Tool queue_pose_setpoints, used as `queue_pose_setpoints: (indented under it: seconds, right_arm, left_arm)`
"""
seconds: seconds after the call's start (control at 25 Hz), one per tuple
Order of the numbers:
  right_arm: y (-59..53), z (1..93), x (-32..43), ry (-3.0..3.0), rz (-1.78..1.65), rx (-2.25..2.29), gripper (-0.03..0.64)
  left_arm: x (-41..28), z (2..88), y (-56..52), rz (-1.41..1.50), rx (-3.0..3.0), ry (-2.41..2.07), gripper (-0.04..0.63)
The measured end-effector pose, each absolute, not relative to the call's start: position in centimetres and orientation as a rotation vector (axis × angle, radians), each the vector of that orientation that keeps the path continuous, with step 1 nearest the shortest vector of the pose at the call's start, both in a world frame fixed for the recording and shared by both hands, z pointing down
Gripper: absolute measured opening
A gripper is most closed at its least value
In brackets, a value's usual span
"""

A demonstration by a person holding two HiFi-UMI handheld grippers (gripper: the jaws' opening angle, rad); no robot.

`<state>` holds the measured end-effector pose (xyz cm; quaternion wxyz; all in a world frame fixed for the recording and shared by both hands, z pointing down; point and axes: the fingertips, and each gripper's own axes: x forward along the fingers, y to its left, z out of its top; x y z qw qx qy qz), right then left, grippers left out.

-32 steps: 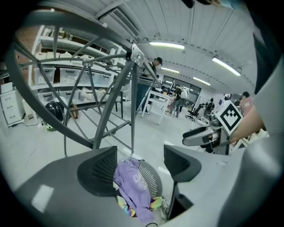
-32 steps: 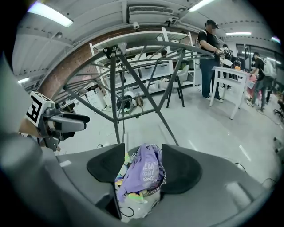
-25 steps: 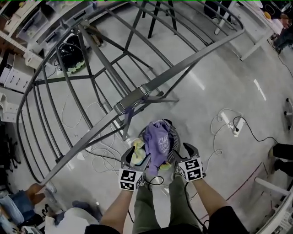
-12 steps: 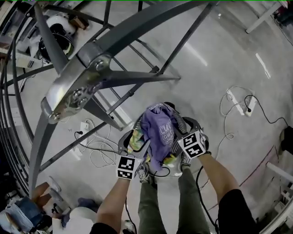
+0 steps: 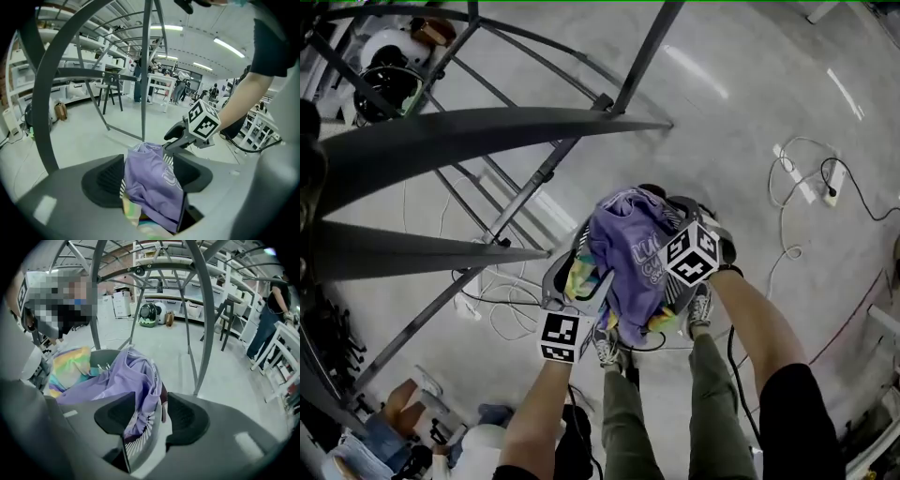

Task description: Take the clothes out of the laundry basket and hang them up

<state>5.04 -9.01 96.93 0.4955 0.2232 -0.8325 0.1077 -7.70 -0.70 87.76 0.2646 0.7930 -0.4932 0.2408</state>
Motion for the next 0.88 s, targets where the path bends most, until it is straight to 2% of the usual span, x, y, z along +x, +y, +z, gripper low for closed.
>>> queue_pose_setpoints:
  seconds: [0.32,0.4,0.52,0.64,0.88]
  right_arm:
    - [-10.8,100.6,4.1,-1.941,0.184,0.501,0.215]
    - [-11.1,101.0,3.9,-1.931,0.173,0.503,0.187]
    - [-10.9,100.9,3.8,-1.934,0.165,0.512,0.084]
    - [-10.8,99.6,4.2,-1.966,0.191,0.547,0.043]
    - [-8.4,94.5,4.0,-2.108,0.173,0.521,0.028]
  left_arm:
    - [-7.8,90.0,0.1,0.642,2.134,-1.319,0.305]
    - [-8.1,90.3,0.1,0.644,2.134,-1.317,0.305]
    - [-8.5,90.4,0.3,0.652,2.124,-1.321,0.305]
    - [-8.8,90.3,0.1,0.666,2.125,-1.321,0.305]
    - [-8.7,90.1,-0.5,0.738,2.135,-1.301,0.306]
